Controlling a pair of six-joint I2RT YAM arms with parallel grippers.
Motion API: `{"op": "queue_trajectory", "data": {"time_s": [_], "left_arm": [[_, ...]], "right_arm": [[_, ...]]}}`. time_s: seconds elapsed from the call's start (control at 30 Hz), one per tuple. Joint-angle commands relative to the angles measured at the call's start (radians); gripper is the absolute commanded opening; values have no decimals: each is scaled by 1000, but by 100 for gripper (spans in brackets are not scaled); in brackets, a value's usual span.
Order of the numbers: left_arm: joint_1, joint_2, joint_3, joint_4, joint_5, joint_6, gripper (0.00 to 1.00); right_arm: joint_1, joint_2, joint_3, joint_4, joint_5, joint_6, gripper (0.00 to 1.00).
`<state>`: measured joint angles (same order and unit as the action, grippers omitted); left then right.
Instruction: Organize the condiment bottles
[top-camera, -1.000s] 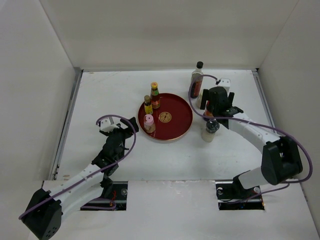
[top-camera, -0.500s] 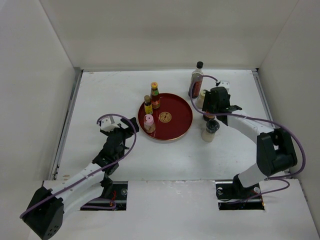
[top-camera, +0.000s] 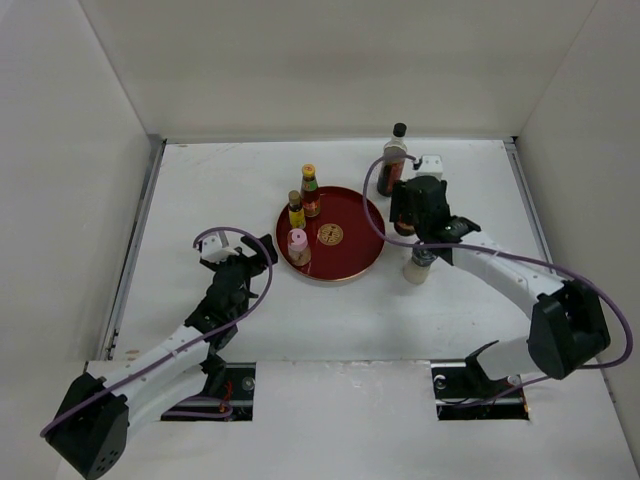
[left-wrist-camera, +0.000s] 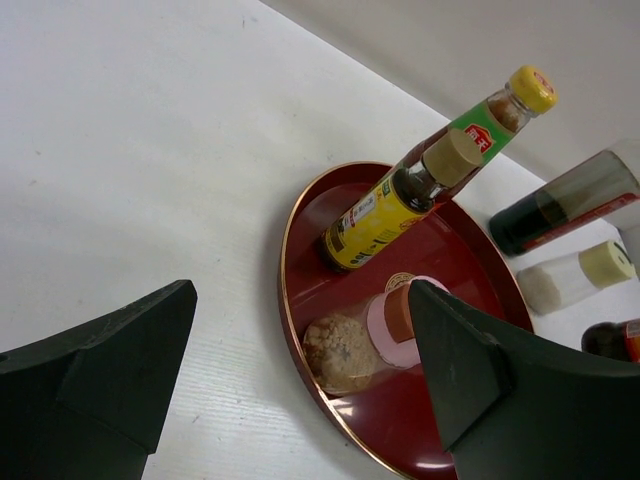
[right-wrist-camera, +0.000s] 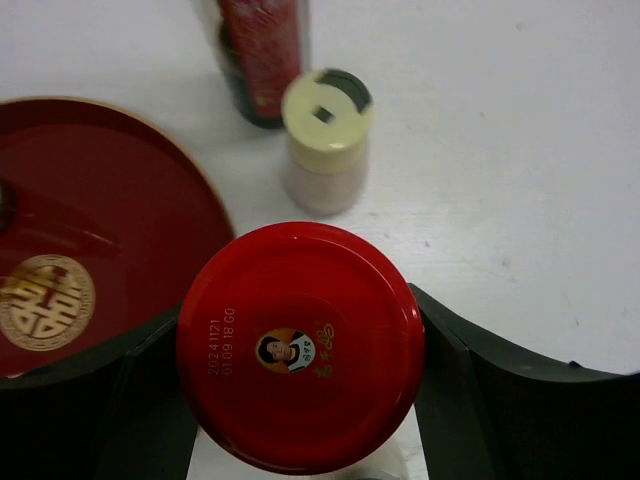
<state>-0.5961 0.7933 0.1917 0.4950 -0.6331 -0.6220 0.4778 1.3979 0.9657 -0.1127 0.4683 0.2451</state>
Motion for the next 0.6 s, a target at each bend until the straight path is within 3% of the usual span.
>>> {"op": "queue_trajectory", "data": {"time_s": [0.0,0.23,0.57], "left_arm": [[6,-34,-8,51,4,-12,87],[14,-25,-8,53,3,-12,87],[23,-9,-8,56,10,-13,87]], "right_arm": [[50,-19,120,203,20,-43,59],[140,222,309,304,-83,-30,60],[158,506,551,331,-137,-36,63]]}}
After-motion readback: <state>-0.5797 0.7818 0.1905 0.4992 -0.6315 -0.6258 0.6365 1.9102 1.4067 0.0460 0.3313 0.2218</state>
